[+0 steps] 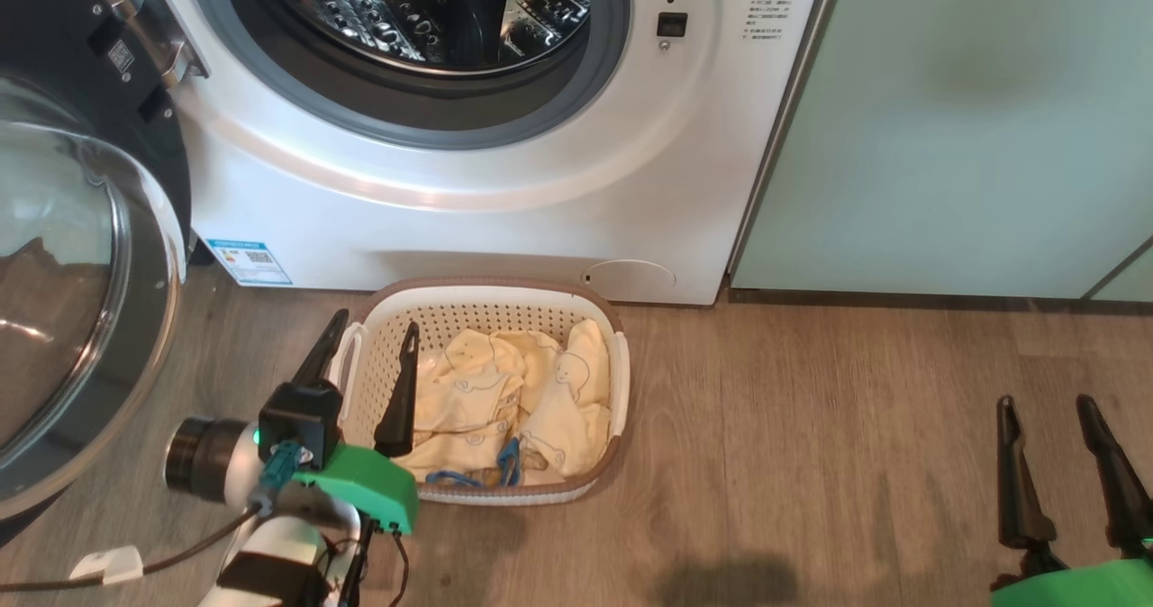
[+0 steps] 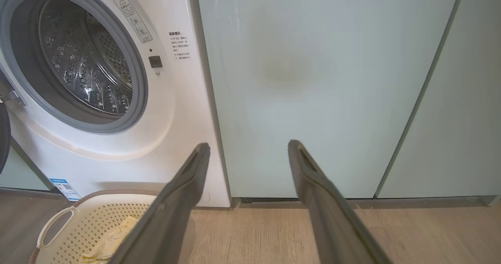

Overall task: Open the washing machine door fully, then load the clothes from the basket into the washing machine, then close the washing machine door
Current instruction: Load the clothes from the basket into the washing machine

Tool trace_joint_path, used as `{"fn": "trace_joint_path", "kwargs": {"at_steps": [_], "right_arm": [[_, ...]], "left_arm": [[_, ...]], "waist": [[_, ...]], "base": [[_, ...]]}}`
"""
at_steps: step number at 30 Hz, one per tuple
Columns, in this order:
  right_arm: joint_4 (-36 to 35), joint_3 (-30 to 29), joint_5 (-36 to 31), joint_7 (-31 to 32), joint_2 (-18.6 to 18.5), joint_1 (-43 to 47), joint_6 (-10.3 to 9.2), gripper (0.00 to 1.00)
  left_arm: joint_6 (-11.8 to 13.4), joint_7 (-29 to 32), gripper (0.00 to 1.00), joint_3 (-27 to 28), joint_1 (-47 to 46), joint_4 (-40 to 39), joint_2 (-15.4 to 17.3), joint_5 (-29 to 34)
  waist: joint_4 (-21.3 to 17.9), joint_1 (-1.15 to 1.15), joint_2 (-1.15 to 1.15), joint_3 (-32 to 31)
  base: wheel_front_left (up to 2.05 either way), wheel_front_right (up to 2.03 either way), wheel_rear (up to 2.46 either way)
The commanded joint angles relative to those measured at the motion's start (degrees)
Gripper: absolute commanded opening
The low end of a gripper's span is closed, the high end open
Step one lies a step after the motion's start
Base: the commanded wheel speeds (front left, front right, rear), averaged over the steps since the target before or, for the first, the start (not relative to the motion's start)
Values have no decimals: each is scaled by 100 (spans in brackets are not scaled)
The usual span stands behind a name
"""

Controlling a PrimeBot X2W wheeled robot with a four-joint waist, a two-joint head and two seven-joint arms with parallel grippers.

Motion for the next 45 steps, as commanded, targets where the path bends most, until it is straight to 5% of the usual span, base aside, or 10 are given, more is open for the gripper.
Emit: {"fn": "trace_joint_path", "kwargs": {"at_steps": [1, 29, 45], "right_arm": [[-164, 113, 30, -54, -77, -200, -16, 100], [-191, 149, 72, -54, -77, -371, -16, 100], [-310, 247, 176, -54, -77, -696, -16, 100]], "left_arm": [[34, -62, 100, 203, -241, -185, 112, -30], [-3, 27, 100, 43, -518, 170, 112, -183], [-529, 64, 100, -292, -1585, 1620, -39, -336]], "waist": [[3, 1, 0, 2], [30, 1, 0, 341], [18, 1, 0, 1343]], "base": [[12, -12, 0], [0, 0, 0], [0, 0, 0]]}}
